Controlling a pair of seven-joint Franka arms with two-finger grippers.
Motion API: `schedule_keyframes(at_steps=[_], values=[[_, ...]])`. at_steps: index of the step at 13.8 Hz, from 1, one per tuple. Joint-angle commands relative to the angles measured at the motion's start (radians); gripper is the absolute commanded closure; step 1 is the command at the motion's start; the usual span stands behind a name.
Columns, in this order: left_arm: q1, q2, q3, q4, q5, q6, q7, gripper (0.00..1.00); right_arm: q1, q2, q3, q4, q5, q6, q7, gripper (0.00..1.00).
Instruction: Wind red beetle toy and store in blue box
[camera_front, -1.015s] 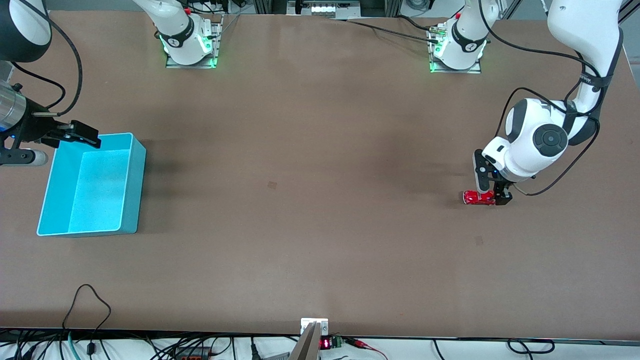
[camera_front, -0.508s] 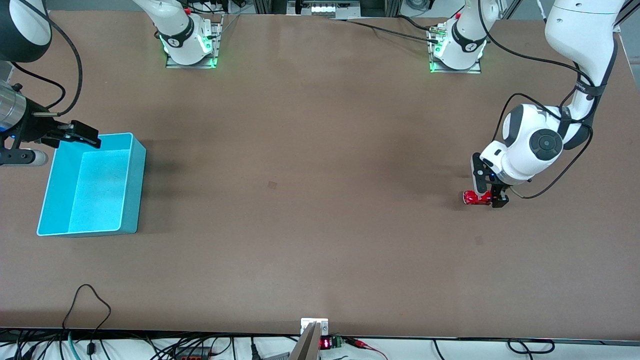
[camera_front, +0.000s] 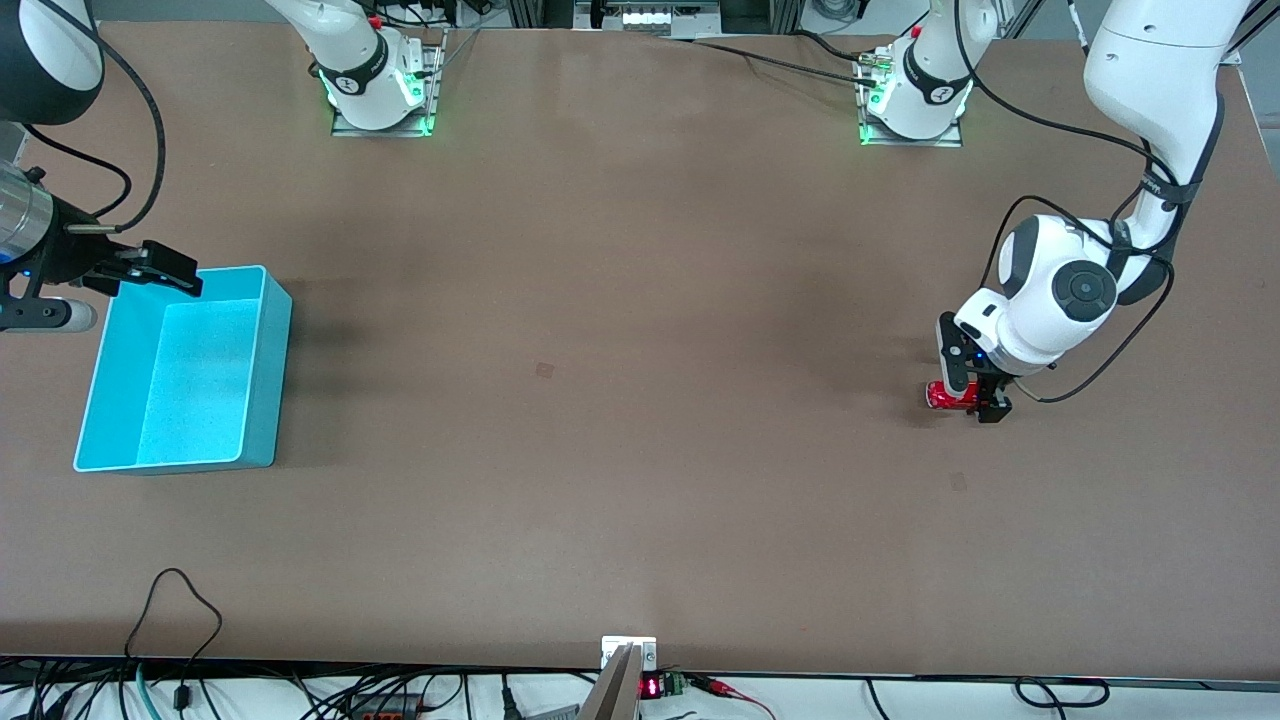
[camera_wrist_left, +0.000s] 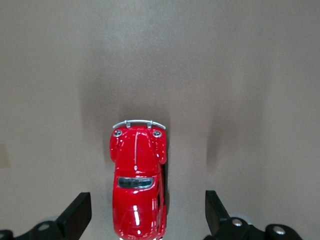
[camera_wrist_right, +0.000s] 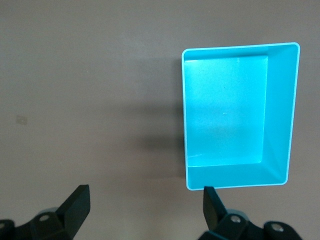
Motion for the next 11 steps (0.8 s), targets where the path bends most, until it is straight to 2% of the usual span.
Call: schedule_keyframes(at_steps=[1,2,3,5,9,11], values=[[0.017,0.013,-0.006,0.008,0.001,0.009,0.005,0.06,-0.003,0.001,0.003,0.008,0.01,-0.001,-0.011,0.0],[0.017,0.013,-0.006,0.01,0.002,0.009,0.005,0.14,-0.003,0.001,0.003,0.008,0.01,-0.001,-0.011,0.0],[0.017,0.014,-0.006,0.01,0.002,0.009,0.005,0.29,-0.003,0.001,0.003,0.008,0.01,0.0,-0.011,0.0],[0.016,0.014,-0.006,0.013,0.001,0.011,0.005,0.45,-0.003,0.001,0.003,0.008,0.01,0.0,-0.011,0.0],[0.016,0.014,-0.006,0.014,0.002,0.011,0.007,0.69,-0.003,0.001,0.003,0.008,0.01,0.002,-0.011,0.0],[0.016,0.013,-0.006,0.014,0.002,0.011,0.007,0.69,-0.003,0.001,0.003,0.008,0.01,0.002,-0.011,0.0]])
